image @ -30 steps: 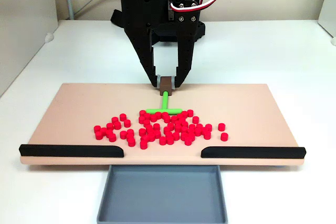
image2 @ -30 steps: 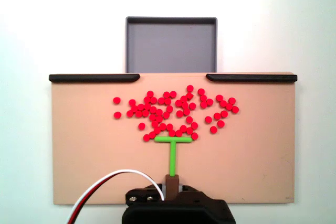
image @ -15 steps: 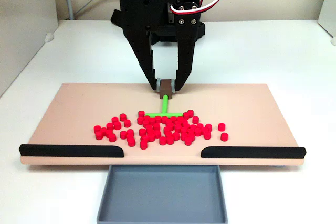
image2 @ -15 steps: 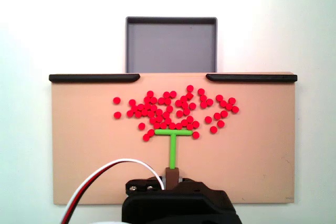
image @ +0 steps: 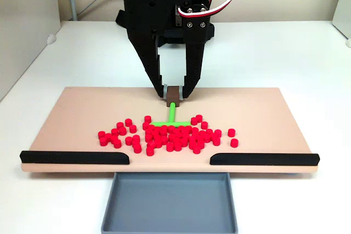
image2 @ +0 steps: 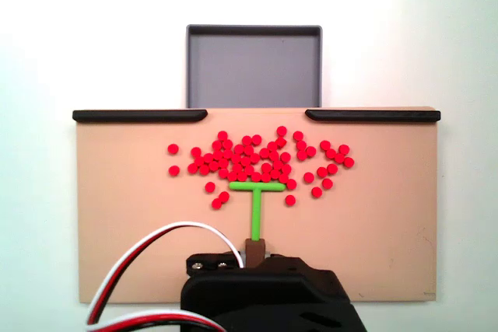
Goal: Gather the bottom side granules
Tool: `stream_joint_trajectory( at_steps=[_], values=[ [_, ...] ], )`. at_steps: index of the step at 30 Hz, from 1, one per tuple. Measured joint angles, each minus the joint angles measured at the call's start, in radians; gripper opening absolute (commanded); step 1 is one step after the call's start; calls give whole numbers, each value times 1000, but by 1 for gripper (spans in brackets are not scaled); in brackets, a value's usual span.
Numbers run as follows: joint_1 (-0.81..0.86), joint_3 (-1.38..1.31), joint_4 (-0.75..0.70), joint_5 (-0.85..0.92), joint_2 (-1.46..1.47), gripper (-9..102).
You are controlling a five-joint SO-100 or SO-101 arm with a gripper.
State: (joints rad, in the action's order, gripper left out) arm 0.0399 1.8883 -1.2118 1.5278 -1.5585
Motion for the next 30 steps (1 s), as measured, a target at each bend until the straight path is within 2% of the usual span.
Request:
stream_joint_trajectory(
  at_steps=[20, 30],
  values=[
    [0, -12, 0, -2, 9, 0],
    [-12, -11, -32, -34, -81, 0]
  ],
)
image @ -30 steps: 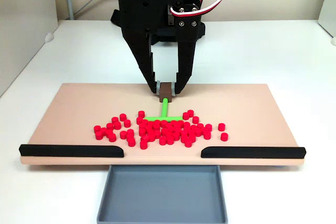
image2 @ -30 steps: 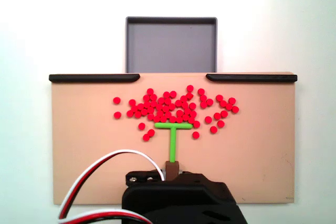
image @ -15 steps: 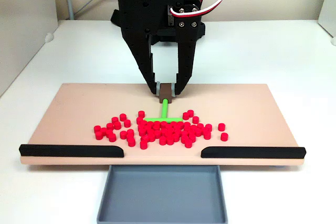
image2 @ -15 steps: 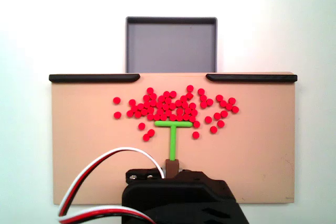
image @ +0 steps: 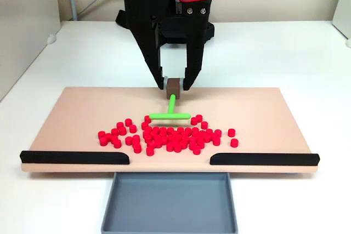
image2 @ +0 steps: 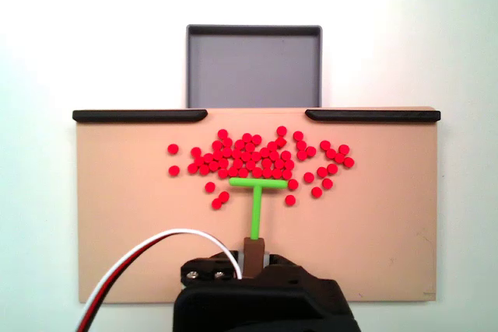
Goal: Gather the bottom side granules
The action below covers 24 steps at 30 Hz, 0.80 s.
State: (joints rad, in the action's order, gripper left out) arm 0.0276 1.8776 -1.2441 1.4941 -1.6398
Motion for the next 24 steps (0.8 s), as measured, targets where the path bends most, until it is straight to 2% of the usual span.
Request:
stream_joint_trajectory(
  at_steps=[6, 15, 24],
  values=[
    [-2, 0, -55, 0, -75, 0],
    [-2, 0, -213, 26, -209, 0],
    [-2, 2, -221, -8, -270, 0]
  ],
)
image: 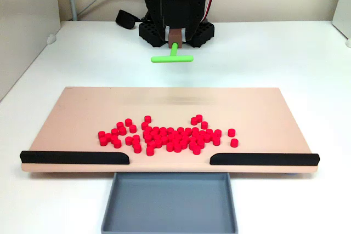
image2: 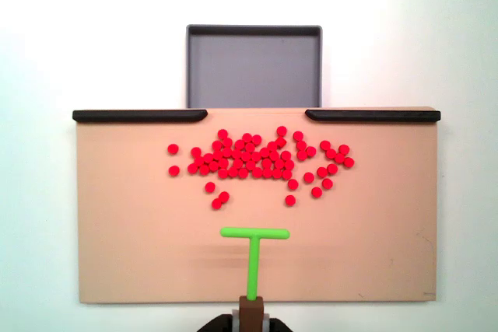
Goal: Gather the bottom side granules
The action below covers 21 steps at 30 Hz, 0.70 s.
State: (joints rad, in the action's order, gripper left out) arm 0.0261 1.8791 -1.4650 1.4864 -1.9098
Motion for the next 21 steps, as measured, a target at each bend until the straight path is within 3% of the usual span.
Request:
stream_joint_trajectory(
  at_steps=[12, 21],
  values=[
    [-9, 0, -2, -26, 0, 0],
    [6, 0, -2, 55, 0, 0]
  ],
)
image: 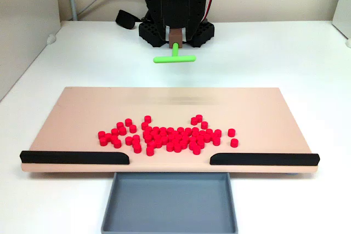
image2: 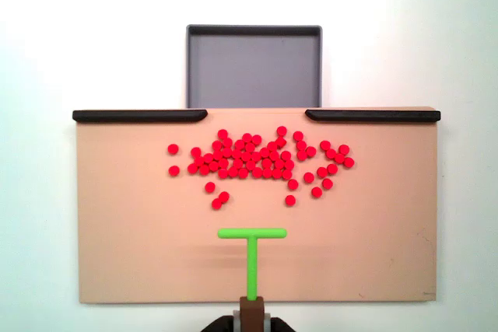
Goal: Gather the bottom side granules
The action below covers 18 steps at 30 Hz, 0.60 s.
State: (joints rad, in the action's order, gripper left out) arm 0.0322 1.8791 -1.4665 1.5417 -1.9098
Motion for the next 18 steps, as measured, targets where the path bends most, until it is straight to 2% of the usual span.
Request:
stream_joint_trajectory(
  at_steps=[18],
  values=[
    [5, 0, 0, 51, 0, 0]
  ],
)
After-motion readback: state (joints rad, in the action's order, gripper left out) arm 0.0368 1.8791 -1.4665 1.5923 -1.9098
